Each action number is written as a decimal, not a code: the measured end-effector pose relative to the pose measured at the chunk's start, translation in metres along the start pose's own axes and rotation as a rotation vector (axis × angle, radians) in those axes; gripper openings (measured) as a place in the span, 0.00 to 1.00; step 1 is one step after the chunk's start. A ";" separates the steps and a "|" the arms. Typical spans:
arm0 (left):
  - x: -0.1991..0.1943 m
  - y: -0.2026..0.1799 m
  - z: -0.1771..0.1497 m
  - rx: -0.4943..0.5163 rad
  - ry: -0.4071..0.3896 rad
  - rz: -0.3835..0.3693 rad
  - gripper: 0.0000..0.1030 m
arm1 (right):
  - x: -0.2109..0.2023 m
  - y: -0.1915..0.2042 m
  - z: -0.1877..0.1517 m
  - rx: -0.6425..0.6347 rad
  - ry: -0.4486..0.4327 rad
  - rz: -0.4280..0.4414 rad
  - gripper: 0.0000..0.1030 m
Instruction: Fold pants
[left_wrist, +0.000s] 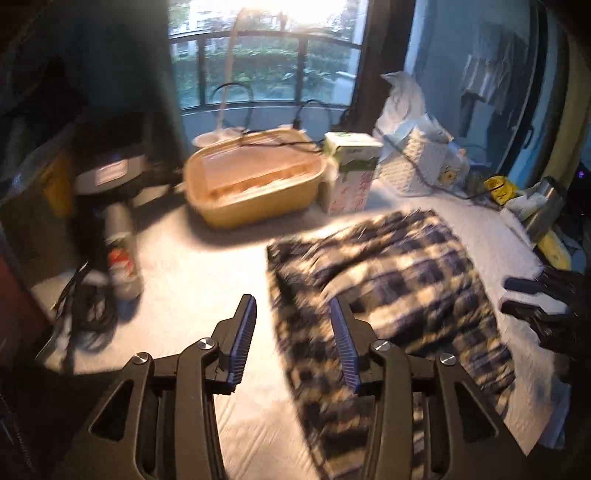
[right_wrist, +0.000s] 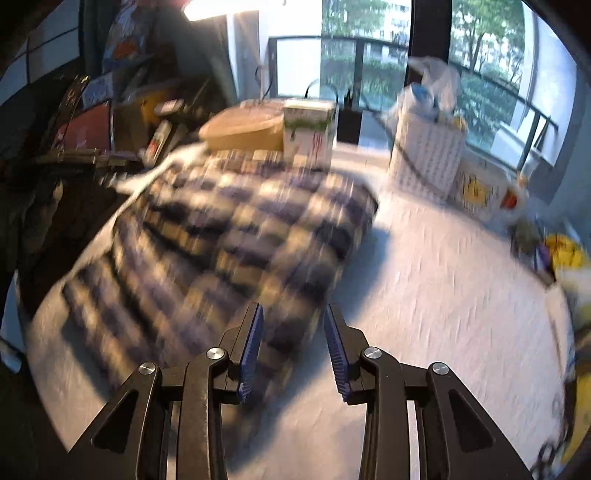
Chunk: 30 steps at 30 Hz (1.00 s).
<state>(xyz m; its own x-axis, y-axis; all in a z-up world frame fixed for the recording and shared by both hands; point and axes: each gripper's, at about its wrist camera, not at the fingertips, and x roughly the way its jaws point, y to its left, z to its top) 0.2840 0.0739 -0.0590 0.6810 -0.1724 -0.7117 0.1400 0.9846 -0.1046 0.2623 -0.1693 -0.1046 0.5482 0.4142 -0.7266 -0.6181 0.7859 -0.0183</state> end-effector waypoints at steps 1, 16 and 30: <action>0.006 -0.001 0.004 -0.001 0.003 -0.010 0.41 | 0.007 -0.002 0.012 0.003 -0.023 0.001 0.35; 0.091 0.017 0.020 0.013 0.126 -0.031 0.45 | 0.111 -0.030 0.072 0.022 0.068 0.034 0.35; 0.110 0.016 0.023 0.009 0.140 -0.134 0.68 | 0.085 -0.084 0.058 0.205 -0.006 0.010 0.72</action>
<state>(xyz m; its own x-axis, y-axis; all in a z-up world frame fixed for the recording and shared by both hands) 0.3779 0.0704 -0.1232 0.5494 -0.2955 -0.7815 0.2292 0.9528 -0.1992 0.3941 -0.1735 -0.1249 0.5460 0.4248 -0.7222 -0.4961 0.8585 0.1299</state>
